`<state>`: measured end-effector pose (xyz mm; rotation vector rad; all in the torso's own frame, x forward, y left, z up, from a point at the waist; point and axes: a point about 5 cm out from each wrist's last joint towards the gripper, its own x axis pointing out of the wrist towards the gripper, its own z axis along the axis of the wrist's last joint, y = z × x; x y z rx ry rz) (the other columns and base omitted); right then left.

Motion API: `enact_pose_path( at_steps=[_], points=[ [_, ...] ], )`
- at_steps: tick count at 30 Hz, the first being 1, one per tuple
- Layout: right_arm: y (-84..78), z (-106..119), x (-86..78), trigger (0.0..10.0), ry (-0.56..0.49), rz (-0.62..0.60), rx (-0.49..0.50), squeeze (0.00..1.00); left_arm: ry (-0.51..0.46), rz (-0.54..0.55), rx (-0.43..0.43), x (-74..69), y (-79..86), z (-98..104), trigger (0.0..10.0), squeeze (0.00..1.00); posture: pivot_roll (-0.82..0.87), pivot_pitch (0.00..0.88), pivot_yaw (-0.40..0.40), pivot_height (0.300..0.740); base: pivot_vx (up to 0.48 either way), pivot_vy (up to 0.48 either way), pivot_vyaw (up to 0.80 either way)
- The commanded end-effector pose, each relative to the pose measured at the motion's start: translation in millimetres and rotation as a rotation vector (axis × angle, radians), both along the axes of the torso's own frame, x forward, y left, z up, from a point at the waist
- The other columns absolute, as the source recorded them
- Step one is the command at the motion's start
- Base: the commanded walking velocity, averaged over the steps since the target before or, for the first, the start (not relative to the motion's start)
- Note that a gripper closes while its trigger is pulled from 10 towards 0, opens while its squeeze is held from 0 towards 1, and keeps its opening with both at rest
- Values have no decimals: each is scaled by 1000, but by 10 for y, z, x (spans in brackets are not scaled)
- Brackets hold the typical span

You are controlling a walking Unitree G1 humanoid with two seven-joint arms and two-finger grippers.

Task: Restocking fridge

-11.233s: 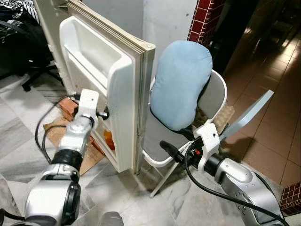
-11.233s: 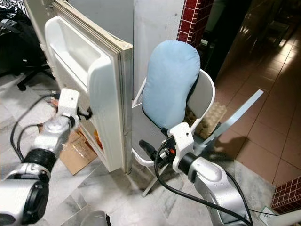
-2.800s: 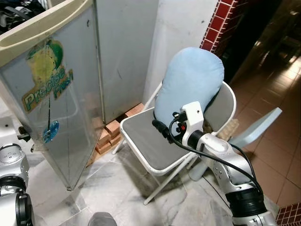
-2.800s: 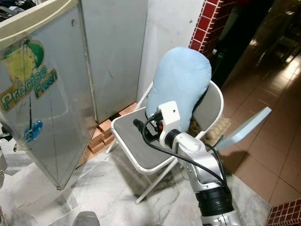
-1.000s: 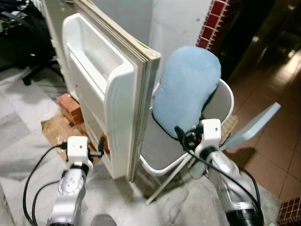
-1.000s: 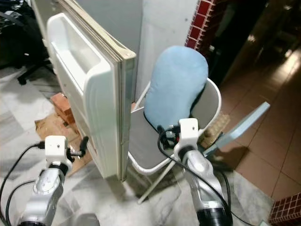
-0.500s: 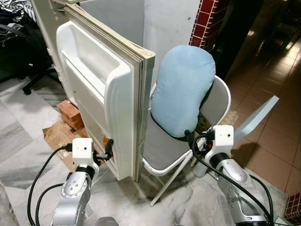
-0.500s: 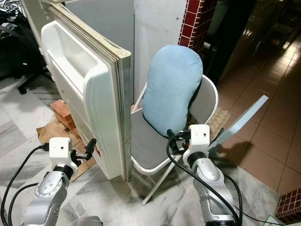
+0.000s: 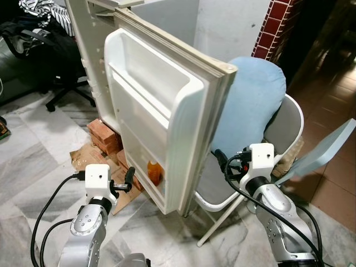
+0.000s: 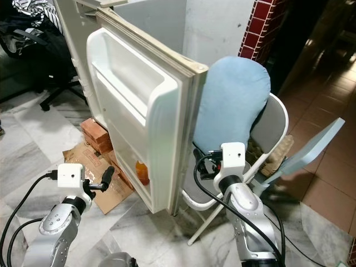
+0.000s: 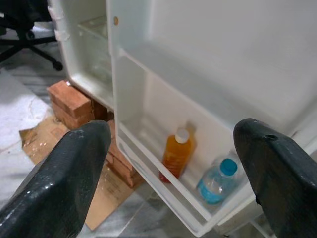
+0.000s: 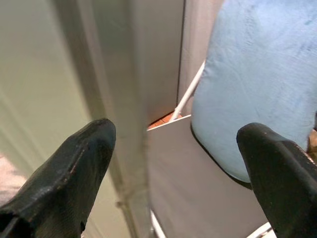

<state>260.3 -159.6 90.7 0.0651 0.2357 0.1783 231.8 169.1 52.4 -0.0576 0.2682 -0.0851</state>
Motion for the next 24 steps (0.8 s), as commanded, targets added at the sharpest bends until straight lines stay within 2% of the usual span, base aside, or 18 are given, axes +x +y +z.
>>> enact_pose_path(
  at_steps=[1, 14, 24],
  points=[
    [-11, 36, 57, 10000, -9, -2, -9, 0, -36, 5, 13, 28, 5, 72, 10000, 0, 34, 0, -42, 740, 0, 0, 0],
    [43, 59, 117, 10000, -26, 16, -9, 0, -43, 44, 15, 39, 58, 100, 10000, 0, 40, 0, -43, 740, 0, 0, 0],
    [46, 58, 127, 10000, -29, 13, -10, 0, -47, 47, 15, 56, 51, 111, 10000, 0, 41, 0, -46, 740, 0, -363, 0]
  ],
)
